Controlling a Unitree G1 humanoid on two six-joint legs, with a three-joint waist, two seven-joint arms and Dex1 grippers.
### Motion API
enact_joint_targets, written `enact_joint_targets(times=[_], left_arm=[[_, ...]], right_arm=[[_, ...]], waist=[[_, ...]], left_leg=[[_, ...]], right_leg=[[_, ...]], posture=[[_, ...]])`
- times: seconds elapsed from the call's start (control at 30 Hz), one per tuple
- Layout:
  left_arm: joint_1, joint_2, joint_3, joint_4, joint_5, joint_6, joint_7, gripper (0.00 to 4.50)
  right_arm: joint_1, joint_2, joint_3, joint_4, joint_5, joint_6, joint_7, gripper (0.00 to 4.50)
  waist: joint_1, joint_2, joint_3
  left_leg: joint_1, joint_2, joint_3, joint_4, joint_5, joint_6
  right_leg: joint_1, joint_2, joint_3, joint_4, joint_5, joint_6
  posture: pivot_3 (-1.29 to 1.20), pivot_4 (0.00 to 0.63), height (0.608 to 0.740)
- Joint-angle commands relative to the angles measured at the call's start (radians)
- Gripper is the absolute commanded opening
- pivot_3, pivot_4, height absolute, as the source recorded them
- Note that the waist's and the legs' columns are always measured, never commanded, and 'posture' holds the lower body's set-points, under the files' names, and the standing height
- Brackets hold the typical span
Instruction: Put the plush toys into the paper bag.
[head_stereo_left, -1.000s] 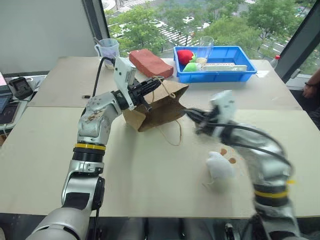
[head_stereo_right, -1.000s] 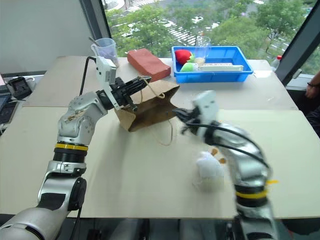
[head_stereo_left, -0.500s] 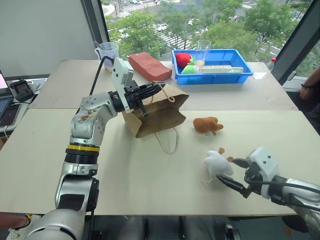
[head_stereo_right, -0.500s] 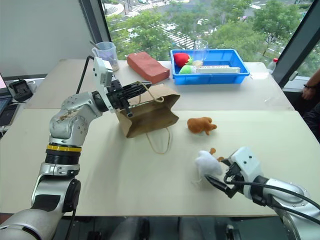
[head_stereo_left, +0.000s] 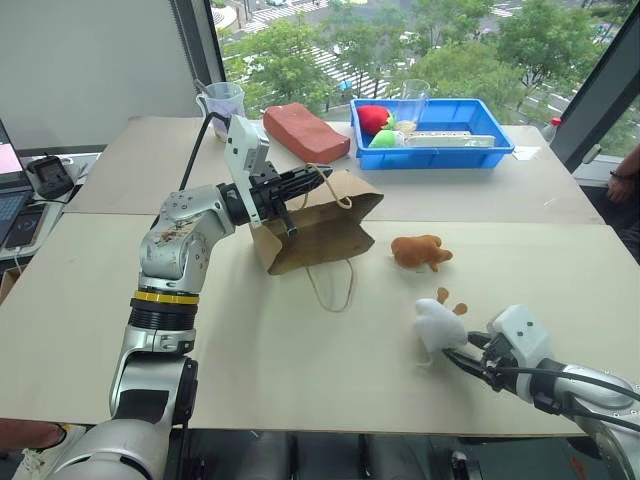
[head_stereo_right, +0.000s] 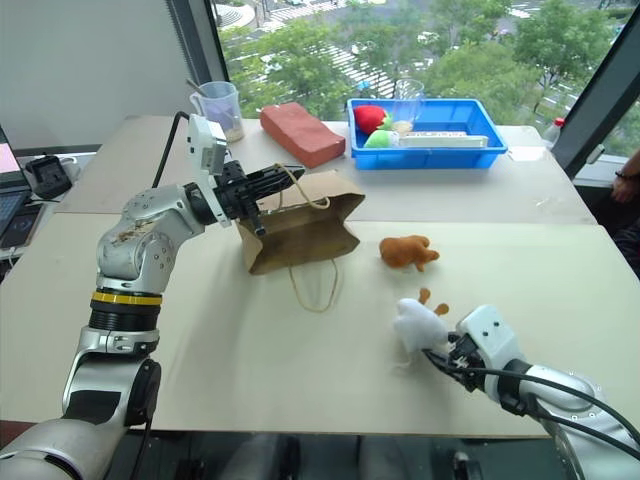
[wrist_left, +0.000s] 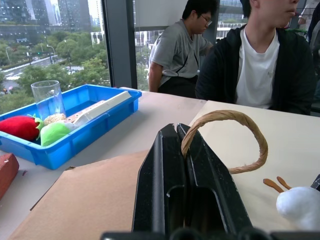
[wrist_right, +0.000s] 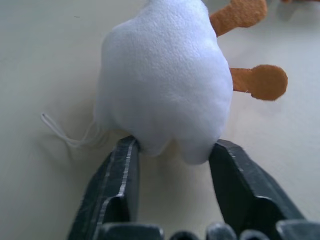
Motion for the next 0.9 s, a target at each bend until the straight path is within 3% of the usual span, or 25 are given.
enact_joint_targets(times=[0.03,0.13,0.37,0.67,0.9], left_arm=[[-0.008,0.005,0.009,-0.035,-0.015,-0.008,0.004,0.00],[-0.009,0.004,0.009,-0.033,-0.015,-0.010,0.006,0.00],[-0.010,0.001,0.007,-0.024,-0.010,-0.017,0.006,0.00],[-0.023,0.003,0.006,-0.005,-0.001,-0.031,0.003,0.00],[-0.031,-0.013,-0.004,-0.007,-0.007,-0.031,0.000,0.00]], right_arm=[[-0.028,0.001,-0.013,-0.010,0.021,-0.039,0.014,0.87],[-0.053,-0.003,-0.026,-0.008,0.051,-0.040,0.039,0.02],[-0.177,-0.056,0.008,-0.031,0.101,-0.021,0.091,0.02],[-0.442,-0.043,0.049,-0.109,0.330,0.160,0.072,0.02],[-0.614,0.079,0.198,-0.016,0.294,0.196,-0.060,0.02]], waist=[[0.000,0.000,0.000],[0.000,0.000,0.000],[0.000,0.000,0.000],[0.004,0.000,0.000],[0.006,0.000,0.000]], left_leg=[[0.000,0.000,0.000,0.000,0.000,0.000],[0.000,0.000,0.000,0.000,0.000,0.000],[0.000,0.000,0.000,0.000,0.000,0.000],[-0.001,0.000,-0.002,0.000,0.000,0.000],[-0.002,0.000,-0.002,0.000,0.000,0.000]], right_leg=[[0.000,0.000,0.000,0.000,0.000,0.000],[0.000,0.000,0.000,0.000,0.000,0.000],[0.000,0.000,0.000,0.000,0.000,0.000],[-0.001,0.000,-0.001,0.000,0.000,0.000],[-0.002,-0.001,-0.001,0.000,0.000,0.000]], posture=[[0.00,0.150,0.740],[0.00,0.150,0.740],[0.00,0.150,0.740],[0.00,0.150,0.740],[0.00,0.150,0.740]])
